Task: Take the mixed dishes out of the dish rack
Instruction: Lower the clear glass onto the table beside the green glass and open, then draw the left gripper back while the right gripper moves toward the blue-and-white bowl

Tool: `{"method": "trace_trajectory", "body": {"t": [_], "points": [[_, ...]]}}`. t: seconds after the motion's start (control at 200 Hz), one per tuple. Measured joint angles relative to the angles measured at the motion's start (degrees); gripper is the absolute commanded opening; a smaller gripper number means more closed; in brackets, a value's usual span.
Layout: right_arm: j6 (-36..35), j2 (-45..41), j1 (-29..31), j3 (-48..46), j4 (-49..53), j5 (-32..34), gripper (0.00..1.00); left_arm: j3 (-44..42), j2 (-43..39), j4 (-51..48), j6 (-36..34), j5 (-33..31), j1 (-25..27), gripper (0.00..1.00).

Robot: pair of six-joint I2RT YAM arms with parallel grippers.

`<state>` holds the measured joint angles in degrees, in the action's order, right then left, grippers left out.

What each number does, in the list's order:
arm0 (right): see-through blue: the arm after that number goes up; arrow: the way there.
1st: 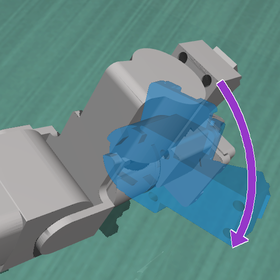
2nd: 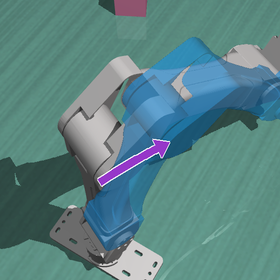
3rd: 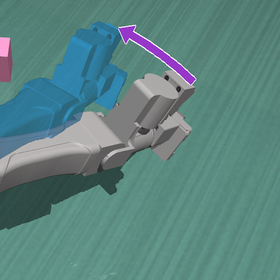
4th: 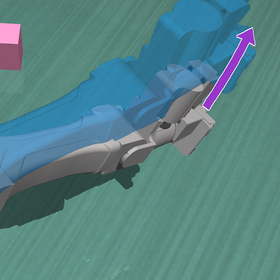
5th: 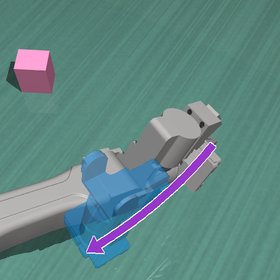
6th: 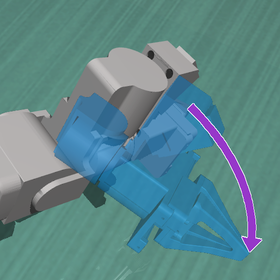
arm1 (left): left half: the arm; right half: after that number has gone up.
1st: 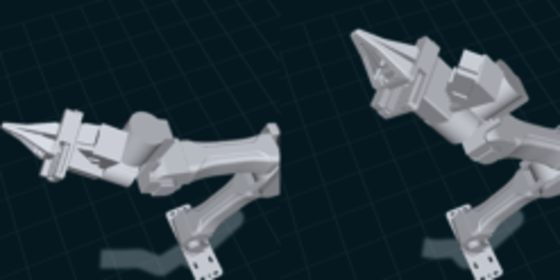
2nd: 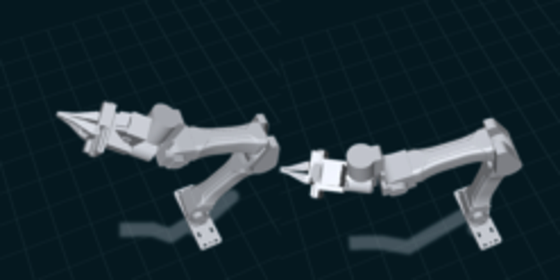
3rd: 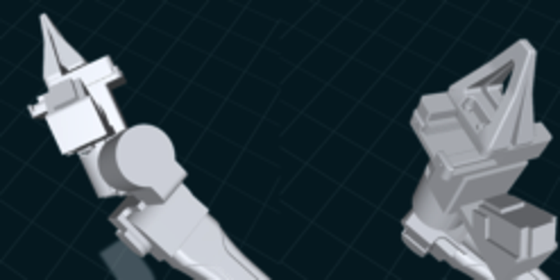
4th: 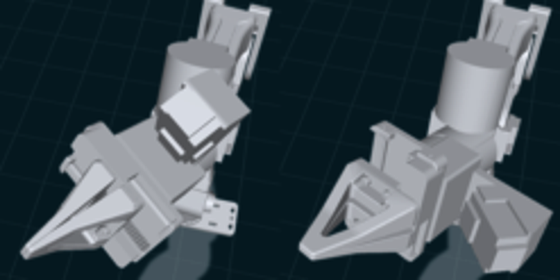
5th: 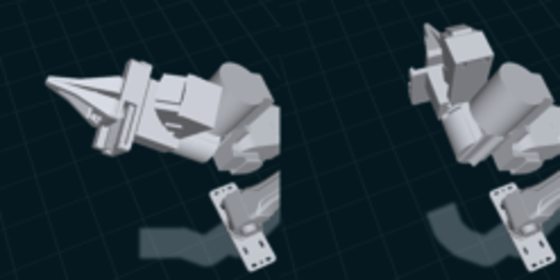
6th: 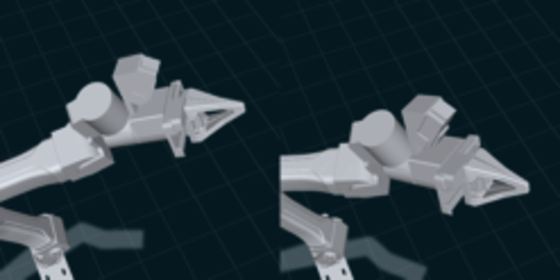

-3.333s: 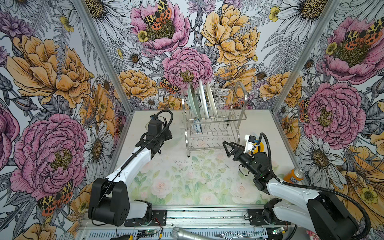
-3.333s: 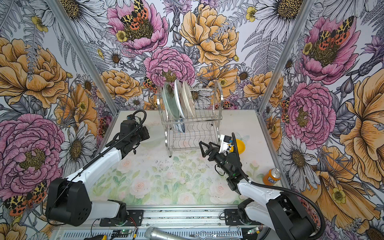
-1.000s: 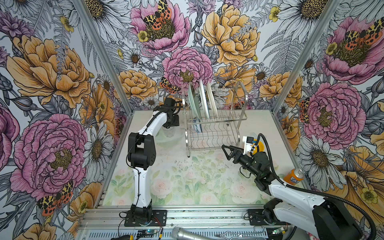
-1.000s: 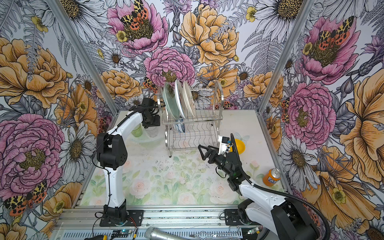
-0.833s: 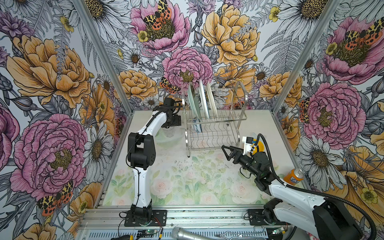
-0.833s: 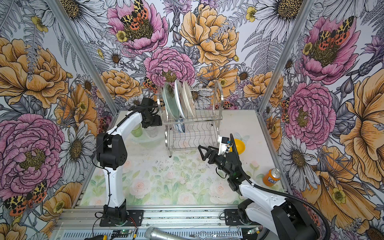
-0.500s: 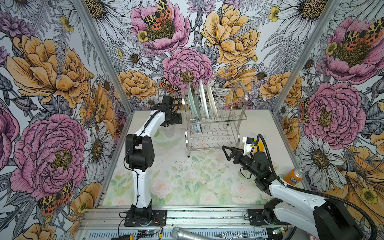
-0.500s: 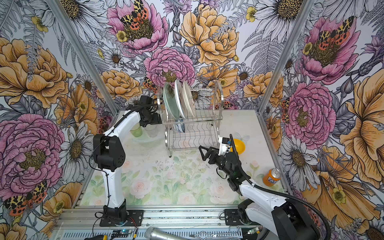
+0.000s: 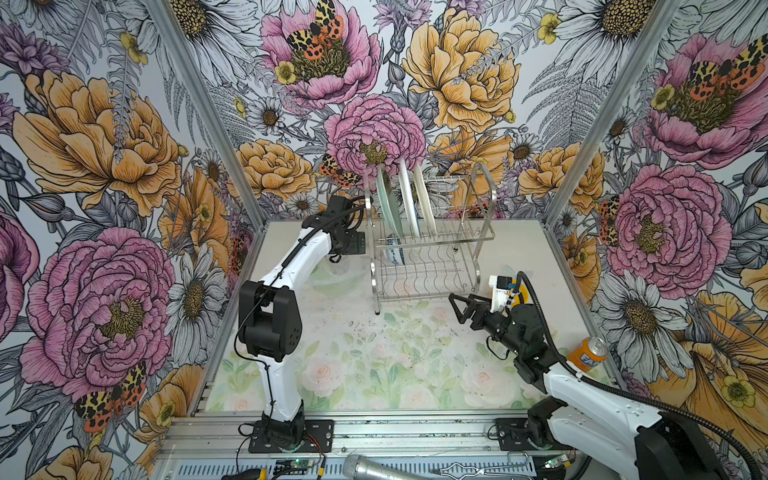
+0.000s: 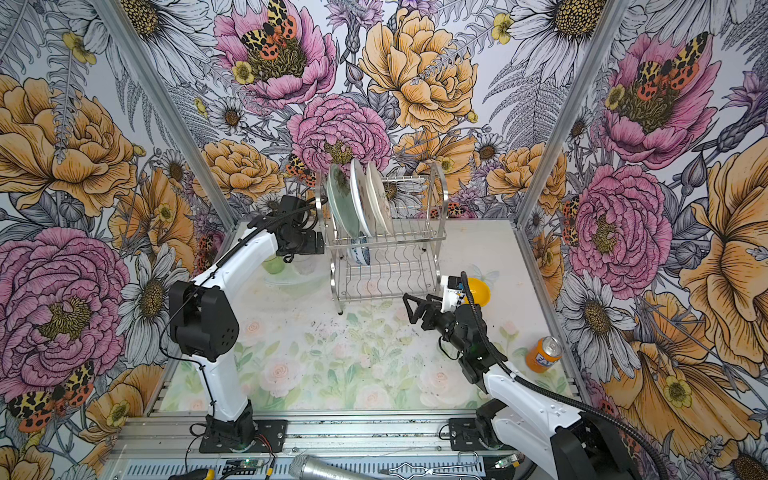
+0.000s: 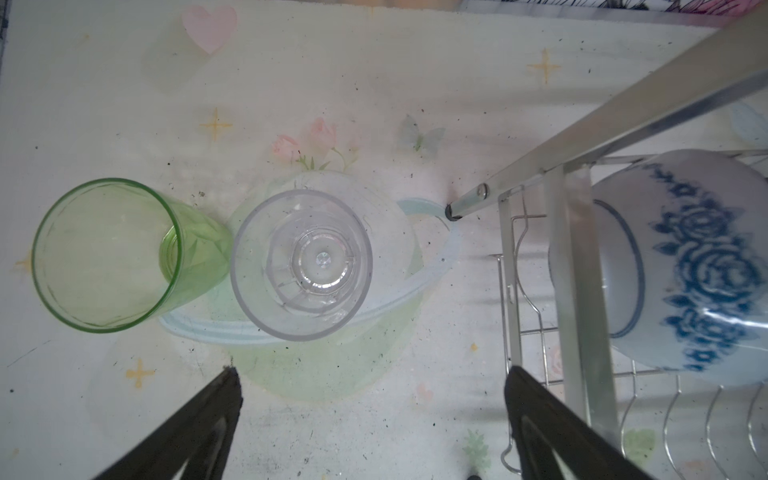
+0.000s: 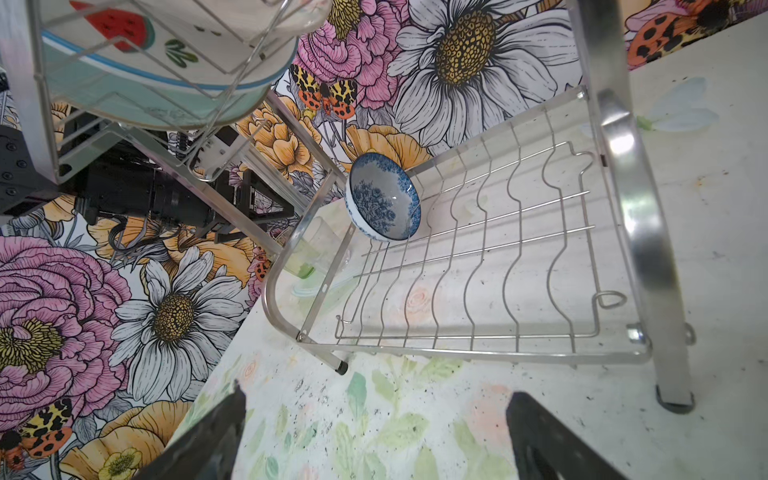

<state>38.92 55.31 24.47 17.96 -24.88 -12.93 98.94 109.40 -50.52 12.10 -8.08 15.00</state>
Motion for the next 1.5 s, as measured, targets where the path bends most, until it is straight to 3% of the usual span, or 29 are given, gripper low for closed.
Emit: {"method": "trace_trajectory", "body": {"t": [0.38, 0.816, 1.501], "points": [[-9.6, -2.6, 4.8, 4.5, 9.9, 3.2, 0.99, -21.5, -19.5, 13.0, 4.0, -0.9, 0.1, 0.99], [-12.1, 2.6, 6.9, 7.7, 12.5, 3.2, 1.00, -42.4, -47.0, 20.3, 9.0, -0.6, 1.7, 0.99], [-13.0, 12.7, 8.2, 14.6, 12.2, 2.4, 0.97, -62.9, -63.3, 33.8, 13.1, 0.4, 2.8, 0.99]]}}
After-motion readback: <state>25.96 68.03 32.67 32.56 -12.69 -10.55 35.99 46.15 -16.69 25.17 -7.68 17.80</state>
